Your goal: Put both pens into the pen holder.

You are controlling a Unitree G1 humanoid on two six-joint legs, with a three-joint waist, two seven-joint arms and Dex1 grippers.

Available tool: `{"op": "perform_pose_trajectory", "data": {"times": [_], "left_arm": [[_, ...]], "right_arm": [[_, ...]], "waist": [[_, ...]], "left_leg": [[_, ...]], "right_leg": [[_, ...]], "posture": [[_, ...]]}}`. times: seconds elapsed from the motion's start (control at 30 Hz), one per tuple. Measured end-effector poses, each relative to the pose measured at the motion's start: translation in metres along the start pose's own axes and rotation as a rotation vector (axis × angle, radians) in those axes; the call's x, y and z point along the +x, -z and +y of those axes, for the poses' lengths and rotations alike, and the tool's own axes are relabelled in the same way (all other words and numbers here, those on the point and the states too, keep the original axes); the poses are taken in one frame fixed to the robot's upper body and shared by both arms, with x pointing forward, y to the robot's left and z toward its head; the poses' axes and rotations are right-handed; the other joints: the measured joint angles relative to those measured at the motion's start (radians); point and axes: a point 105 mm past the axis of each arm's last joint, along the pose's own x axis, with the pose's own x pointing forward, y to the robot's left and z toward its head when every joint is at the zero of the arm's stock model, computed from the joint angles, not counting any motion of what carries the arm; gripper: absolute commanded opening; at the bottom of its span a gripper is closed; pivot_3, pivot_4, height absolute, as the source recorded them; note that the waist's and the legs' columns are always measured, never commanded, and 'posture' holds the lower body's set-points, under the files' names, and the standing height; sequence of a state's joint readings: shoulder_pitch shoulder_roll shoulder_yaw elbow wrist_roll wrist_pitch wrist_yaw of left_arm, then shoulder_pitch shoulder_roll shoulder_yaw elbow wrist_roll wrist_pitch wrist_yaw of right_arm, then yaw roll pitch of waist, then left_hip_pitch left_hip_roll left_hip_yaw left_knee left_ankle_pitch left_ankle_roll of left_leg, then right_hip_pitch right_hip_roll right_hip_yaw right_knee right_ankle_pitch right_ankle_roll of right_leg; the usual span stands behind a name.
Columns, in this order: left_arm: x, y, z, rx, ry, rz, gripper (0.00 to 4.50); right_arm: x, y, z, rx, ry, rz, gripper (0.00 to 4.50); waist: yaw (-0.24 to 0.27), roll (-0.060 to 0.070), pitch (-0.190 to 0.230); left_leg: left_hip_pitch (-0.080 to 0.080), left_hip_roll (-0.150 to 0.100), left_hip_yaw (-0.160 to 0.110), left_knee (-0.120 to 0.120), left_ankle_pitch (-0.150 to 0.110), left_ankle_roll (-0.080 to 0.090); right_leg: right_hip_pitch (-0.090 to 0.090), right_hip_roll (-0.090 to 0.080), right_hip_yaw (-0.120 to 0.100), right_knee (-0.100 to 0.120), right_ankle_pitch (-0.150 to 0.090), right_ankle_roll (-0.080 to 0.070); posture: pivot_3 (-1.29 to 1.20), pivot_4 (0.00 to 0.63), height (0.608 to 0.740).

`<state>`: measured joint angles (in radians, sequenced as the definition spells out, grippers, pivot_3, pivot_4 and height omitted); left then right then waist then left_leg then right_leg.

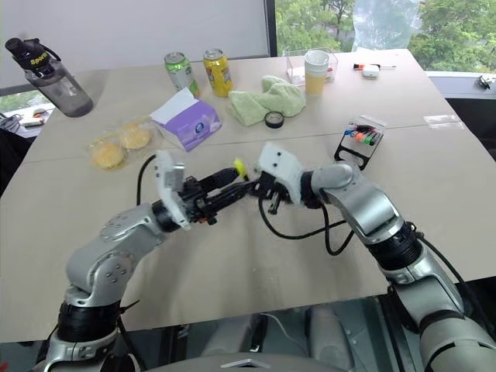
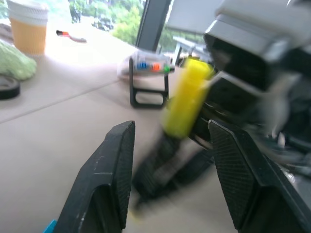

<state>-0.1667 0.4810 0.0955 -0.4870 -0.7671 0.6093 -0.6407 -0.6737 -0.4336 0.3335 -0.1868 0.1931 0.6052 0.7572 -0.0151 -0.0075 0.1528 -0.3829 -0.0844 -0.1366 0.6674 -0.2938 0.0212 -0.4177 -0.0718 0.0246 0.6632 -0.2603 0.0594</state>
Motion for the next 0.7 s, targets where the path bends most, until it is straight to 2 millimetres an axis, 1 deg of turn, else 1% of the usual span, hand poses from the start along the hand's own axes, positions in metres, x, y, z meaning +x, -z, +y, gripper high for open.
{"op": "perform_pose_trajectory", "data": {"times": [0.03, 0.13, 0.17, 0.23, 0.37, 0.43, 0.5, 0.63, 0.7], "left_arm": [[-0.005, 0.004, 0.002, -0.003, -0.024, 0.016, 2.53], [-0.01, 0.011, 0.005, -0.009, -0.064, 0.039, 2.53], [-0.011, 0.012, 0.004, -0.008, -0.072, 0.042, 2.53], [-0.01, 0.01, 0.002, 0.018, -0.079, 0.043, 2.53], [-0.002, 0.005, -0.008, 0.105, -0.069, 0.056, 2.53], [-0.002, 0.005, -0.008, 0.157, -0.073, 0.088, 2.53], [-0.002, 0.005, -0.008, 0.187, -0.078, 0.101, 2.53], [-0.002, 0.002, -0.008, 0.204, -0.089, 0.1, 2.53], [-0.002, 0.0, -0.01, 0.217, -0.086, 0.096, 2.53]], "right_arm": [[-0.01, 0.0, -0.017, -0.031, 0.096, -0.029, 0.0], [-0.032, -0.001, -0.042, -0.15, 0.25, -0.056, 0.0], [-0.041, 0.0, -0.049, -0.212, 0.297, -0.052, 0.0], [-0.051, 0.002, -0.056, -0.307, 0.361, -0.048, 0.0], [-0.075, 0.0, -0.08, -0.455, 0.531, -0.039, 0.0], [-0.085, -0.001, -0.089, -0.507, 0.596, -0.037, 0.0], [-0.093, 0.002, -0.094, -0.554, 0.637, -0.022, 0.0], [-0.101, 0.016, -0.095, -0.583, 0.672, 0.008, 0.0], [-0.103, 0.02, -0.095, -0.578, 0.678, 0.013, 0.0]], "waist": [[0.001, 0.0, 0.0], [0.003, 0.0, 0.0], [0.003, 0.0, 0.0], [0.002, 0.0, 0.0], [0.0, 0.0, 0.0], [0.0, 0.0, 0.0], [0.001, 0.0, 0.0], [0.002, 0.0, 0.0], [0.0, 0.0, 0.0]], "left_leg": [[0.0, 0.0, 0.0, 0.0, 0.0, 0.0], [0.0, 0.0, 0.0, 0.0, 0.0, 0.0], [0.0, 0.0, 0.001, 0.0, 0.0, 0.0], [0.0, 0.0, 0.001, 0.0, 0.0, 0.0], [0.001, 0.0, 0.003, 0.0, 0.0, 0.0], [0.002, 0.001, 0.003, 0.0, 0.0, 0.0], [0.001, 0.001, 0.003, 0.0, 0.0, 0.0], [0.001, 0.001, 0.004, 0.0, 0.0, 0.0], [0.002, 0.001, 0.004, 0.0, 0.0, 0.0]], "right_leg": [[0.0, 0.0, 0.0, 0.0, 0.0, 0.0], [0.0, 0.0, -0.001, 0.0, 0.0, 0.0], [0.0, 0.0, -0.001, 0.0, 0.0, 0.0], [0.0, 0.0, -0.001, 0.001, 0.0, 0.0], [0.0, 0.001, 0.0, 0.001, 0.0, 0.0], [0.0, 0.001, 0.001, 0.001, 0.0, 0.0], [0.0, 0.001, 0.001, 0.001, 0.0, 0.0], [0.0, 0.001, 0.001, 0.001, 0.0, 0.0], [0.0, 0.001, 0.002, 0.001, 0.0, 0.0]], "posture": [[0.0, 0.15, 0.74], [0.0, 0.15, 0.74], [0.0, 0.15, 0.74], [0.0, 0.15, 0.74], [0.0, 0.15, 0.74], [0.0, 0.15, 0.74], [0.0, 0.15, 0.74], [0.0, 0.15, 0.74], [0.0, 0.15, 0.74]]}}
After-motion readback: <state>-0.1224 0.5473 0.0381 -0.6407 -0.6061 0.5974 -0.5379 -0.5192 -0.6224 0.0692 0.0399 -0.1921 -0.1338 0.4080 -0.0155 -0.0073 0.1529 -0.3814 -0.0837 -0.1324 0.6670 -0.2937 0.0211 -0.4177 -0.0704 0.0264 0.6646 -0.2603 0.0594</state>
